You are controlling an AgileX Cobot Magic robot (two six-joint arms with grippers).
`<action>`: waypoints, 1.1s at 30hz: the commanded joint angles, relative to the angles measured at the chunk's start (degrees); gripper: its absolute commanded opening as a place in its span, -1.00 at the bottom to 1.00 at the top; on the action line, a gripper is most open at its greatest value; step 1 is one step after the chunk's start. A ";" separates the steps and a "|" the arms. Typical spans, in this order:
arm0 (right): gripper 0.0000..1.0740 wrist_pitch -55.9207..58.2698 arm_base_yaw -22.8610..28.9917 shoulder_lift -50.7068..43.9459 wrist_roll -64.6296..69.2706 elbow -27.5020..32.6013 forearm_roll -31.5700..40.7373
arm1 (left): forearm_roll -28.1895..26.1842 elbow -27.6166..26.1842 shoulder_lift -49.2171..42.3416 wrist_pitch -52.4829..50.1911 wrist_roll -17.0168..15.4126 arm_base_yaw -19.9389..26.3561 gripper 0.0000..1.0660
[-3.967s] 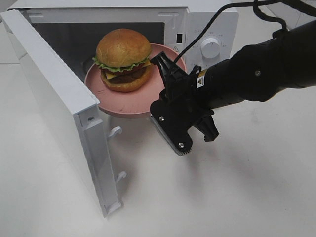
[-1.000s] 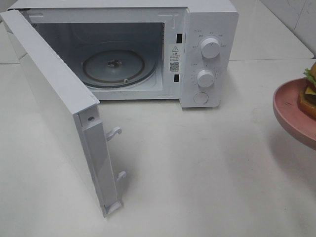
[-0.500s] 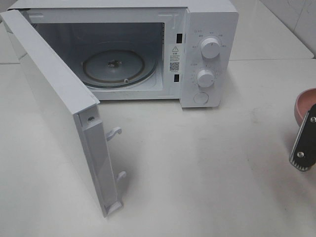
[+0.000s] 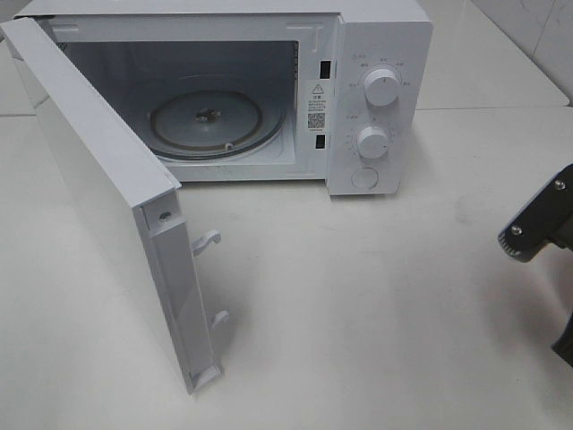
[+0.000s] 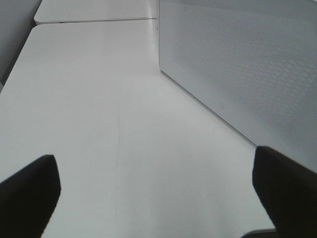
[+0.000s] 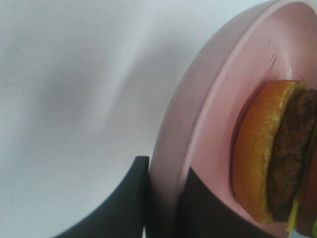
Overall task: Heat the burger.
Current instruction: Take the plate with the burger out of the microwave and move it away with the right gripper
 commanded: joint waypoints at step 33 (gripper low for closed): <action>-0.88 5.96 -0.17 32.26 28.36 -11.92 -4.81 | -0.11 0.23 -0.97 -0.52 0.00 -0.06 0.83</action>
